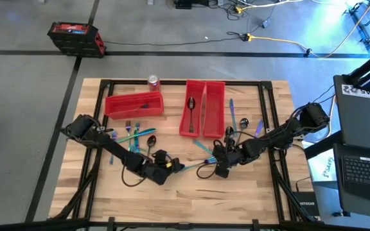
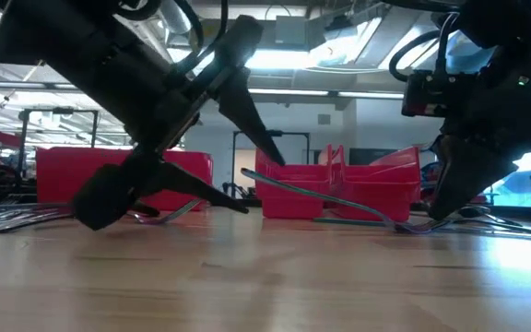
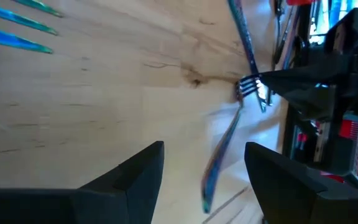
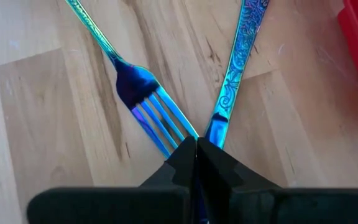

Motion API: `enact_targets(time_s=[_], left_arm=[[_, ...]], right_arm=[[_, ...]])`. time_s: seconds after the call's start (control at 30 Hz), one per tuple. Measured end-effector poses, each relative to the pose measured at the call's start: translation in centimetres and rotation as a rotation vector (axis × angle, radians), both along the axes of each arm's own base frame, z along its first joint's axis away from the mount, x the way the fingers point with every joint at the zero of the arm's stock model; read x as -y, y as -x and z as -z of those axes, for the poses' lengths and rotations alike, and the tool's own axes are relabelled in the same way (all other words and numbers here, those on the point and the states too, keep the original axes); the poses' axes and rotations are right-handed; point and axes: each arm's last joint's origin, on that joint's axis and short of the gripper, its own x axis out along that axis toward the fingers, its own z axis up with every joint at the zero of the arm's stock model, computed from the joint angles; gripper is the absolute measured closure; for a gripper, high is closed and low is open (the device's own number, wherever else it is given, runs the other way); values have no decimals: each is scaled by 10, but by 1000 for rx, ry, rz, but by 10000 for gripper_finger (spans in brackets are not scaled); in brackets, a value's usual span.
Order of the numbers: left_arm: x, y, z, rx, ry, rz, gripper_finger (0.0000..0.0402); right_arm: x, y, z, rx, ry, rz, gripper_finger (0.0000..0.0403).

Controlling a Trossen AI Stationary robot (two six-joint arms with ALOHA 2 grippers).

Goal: Sort silverware
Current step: Put the blue fork into the left red bin

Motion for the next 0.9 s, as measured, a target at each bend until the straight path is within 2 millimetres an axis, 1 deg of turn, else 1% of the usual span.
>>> enact_targets(time_s=[0.2,0.43,0.73,0.9], left_arm=[[0,-2,-1,10,35,21,189],[0,-4,-3,34,27,21,190],[1,-7,-9,91,9,47,212],[3,-8,-11,99,20,97,215]], right_arm=[[0,0,0,0,-1,1,403],[0,0,0,1,-4,8,403],[0,0,0,0,-3,11,403],[0,0,0,0,-3,11,403]])
